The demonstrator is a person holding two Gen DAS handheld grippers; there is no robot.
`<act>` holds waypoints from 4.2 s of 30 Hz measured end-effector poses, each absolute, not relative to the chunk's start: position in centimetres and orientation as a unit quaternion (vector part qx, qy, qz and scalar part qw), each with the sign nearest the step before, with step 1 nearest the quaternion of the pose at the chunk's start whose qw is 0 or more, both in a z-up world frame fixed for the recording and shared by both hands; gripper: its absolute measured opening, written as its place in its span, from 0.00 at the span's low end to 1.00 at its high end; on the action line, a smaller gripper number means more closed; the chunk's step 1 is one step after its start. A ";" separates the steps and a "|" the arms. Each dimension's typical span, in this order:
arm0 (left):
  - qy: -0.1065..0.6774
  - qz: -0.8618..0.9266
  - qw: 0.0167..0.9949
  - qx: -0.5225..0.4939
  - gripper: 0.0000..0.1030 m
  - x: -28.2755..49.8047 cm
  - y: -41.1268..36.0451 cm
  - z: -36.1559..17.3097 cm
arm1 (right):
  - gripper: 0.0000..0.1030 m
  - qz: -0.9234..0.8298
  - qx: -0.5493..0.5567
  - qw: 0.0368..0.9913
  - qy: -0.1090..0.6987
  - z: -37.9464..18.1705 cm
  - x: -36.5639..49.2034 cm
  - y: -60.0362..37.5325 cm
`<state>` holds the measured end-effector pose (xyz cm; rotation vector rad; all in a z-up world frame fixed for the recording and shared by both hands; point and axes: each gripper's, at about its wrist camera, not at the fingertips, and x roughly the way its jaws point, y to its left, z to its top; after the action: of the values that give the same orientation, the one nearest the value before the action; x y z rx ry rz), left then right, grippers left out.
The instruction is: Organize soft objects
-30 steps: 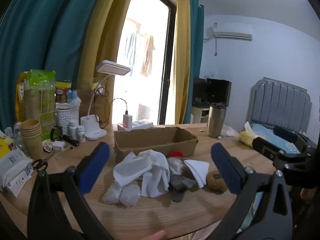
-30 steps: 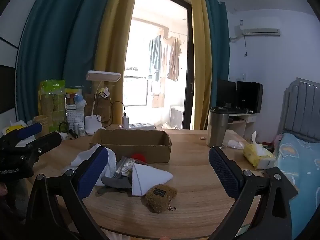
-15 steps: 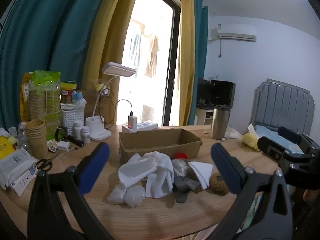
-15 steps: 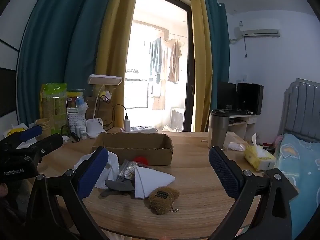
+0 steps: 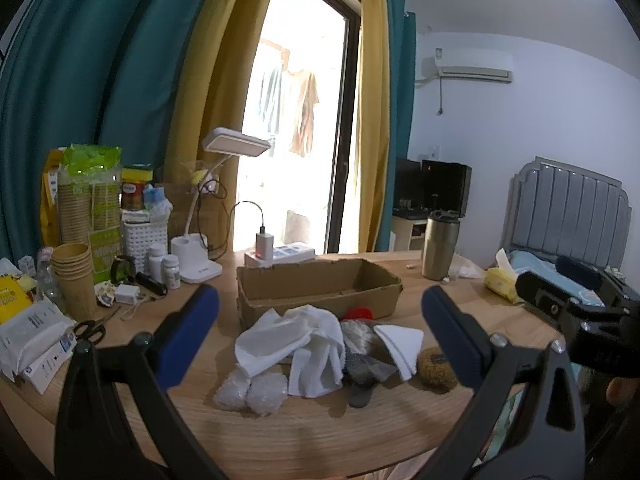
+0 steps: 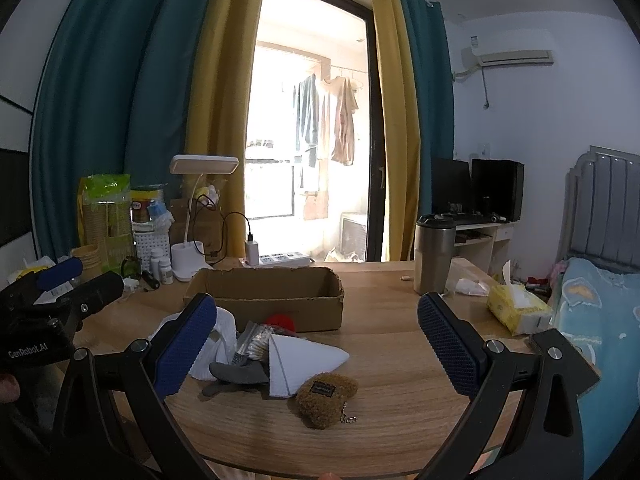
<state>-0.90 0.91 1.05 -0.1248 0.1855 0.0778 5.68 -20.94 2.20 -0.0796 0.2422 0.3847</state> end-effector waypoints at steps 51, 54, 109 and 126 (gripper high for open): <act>0.092 0.036 0.993 -0.060 0.99 -0.6 0.6 1.6 | 0.99 0.184 -0.036 0.974 0.127 2.1 6.2 -21.2; 0.092 0.035 0.993 -0.060 0.99 -0.6 0.6 1.5 | 0.99 0.184 -0.036 0.974 0.127 2.0 6.1 -21.2; 0.360 0.082 0.925 -0.092 0.76 9.5 6.6 -11.1 | 0.99 0.169 -0.011 0.924 0.344 -10.8 16.4 -20.0; 0.360 0.071 0.925 -0.099 0.41 9.5 6.8 -11.2 | 0.56 0.199 -0.026 0.913 0.354 -11.1 16.3 -19.1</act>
<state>9.52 6.84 -11.18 -0.2037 0.7393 0.1456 16.33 -19.05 -11.14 -0.0542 0.7302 0.4098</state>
